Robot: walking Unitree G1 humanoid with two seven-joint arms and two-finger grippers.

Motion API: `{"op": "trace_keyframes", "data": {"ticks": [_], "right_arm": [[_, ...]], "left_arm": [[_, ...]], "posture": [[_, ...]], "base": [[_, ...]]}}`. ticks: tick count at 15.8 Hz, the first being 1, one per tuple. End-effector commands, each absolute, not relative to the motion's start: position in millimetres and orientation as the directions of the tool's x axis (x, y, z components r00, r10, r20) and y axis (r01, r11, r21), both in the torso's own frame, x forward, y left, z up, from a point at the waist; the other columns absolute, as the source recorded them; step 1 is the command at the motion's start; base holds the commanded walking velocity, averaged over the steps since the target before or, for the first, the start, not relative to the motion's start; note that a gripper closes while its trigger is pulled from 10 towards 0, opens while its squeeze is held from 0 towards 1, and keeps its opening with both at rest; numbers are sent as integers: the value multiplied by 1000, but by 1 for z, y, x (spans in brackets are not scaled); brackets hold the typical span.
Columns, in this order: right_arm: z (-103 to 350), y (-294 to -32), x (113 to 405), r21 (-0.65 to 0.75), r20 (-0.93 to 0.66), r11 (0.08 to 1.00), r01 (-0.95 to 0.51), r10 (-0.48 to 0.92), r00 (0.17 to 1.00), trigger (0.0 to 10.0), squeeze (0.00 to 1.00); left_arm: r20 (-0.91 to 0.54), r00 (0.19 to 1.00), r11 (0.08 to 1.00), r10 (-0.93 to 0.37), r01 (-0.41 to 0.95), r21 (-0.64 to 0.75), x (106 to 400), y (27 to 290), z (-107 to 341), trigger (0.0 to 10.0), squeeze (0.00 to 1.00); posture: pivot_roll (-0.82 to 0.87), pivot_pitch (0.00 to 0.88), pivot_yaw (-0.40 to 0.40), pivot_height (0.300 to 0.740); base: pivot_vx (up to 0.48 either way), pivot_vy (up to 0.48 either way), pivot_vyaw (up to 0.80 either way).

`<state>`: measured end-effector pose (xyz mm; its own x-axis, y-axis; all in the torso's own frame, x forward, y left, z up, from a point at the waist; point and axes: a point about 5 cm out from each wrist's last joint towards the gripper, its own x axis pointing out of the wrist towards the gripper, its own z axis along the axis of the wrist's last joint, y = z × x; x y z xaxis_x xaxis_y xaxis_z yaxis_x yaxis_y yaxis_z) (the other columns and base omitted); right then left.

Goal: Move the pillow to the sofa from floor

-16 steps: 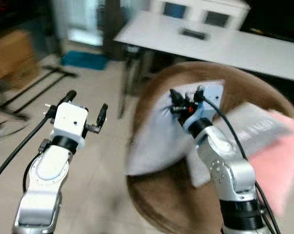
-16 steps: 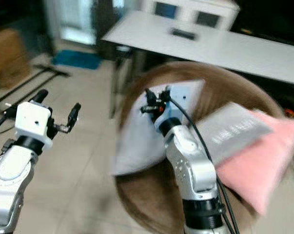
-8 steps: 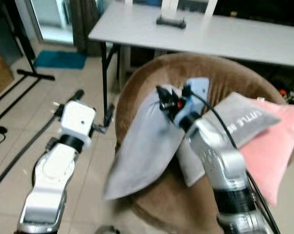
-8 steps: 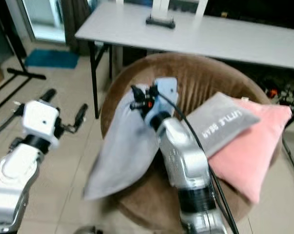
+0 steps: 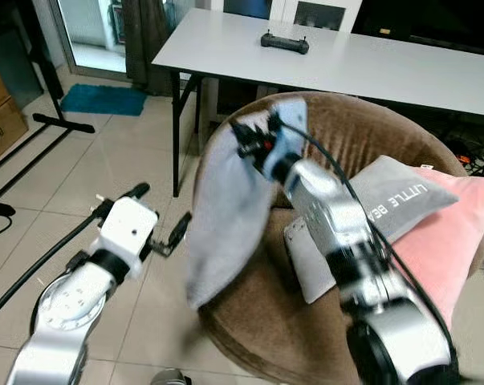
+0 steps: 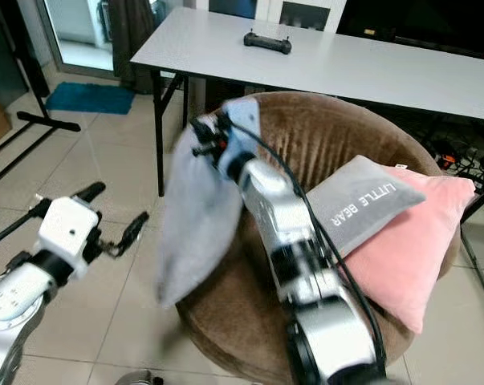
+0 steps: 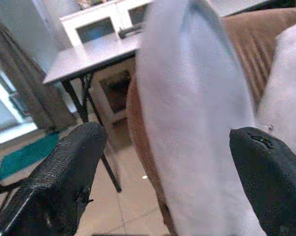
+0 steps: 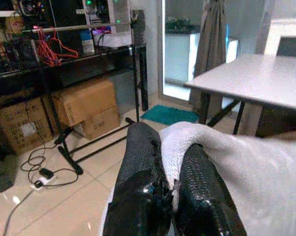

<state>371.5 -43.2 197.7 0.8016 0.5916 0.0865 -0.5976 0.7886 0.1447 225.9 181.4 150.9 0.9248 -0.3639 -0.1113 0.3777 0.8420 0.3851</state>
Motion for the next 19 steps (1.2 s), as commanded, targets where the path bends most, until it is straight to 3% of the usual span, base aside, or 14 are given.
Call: {"op": "trace_keyframes", "data": {"ticks": [1,5,9,10,14,17,18,19], "right_arm": [[218,-56,385,85,163,814,-575,557,814,10000,0],[215,-92,408,-61,36,895,-441,443,896,10000,0],[189,-132,410,-200,-91,920,-338,326,941,10000,0],[184,-149,411,-165,-111,956,-243,226,968,10000,0],[170,-204,404,-416,-130,908,45,-108,986,10000,0],[155,-225,396,-373,-188,918,137,-219,957,10000,0],[148,-230,392,-326,-236,937,129,-213,948,10000,1000],[148,-232,391,-333,-236,934,130,-217,947,10000,1000]], "left_arm": [[-126,908,826,-400,417,379,222,176,152,10000,0],[-162,893,815,-420,450,364,213,177,150,10000,0],[-186,877,806,-443,480,346,210,178,149,10000,0],[-206,863,795,-462,506,335,208,177,148,10000,0],[-216,860,793,-463,511,333,205,177,148,10000,0],[-216,857,792,-468,515,328,206,175,149,10000,0],[-217,853,789,-474,521,326,207,173,149,10000,0],[-217,853,788,-475,522,326,207,173,149,10000,0]], "posture": [[114,0,-122,740],[123,0,-137,740],[116,5,-127,740],[123,14,-127,740],[132,13,-129,740],[130,7,-126,740],[130,5,-124,740],[130,4,-122,740]], "base": [[0,0,0],[0,0,0],[0,0,0],[0,0,0],[0,0,0],[0,0,0],[0,0,0],[0,0,0]]}}
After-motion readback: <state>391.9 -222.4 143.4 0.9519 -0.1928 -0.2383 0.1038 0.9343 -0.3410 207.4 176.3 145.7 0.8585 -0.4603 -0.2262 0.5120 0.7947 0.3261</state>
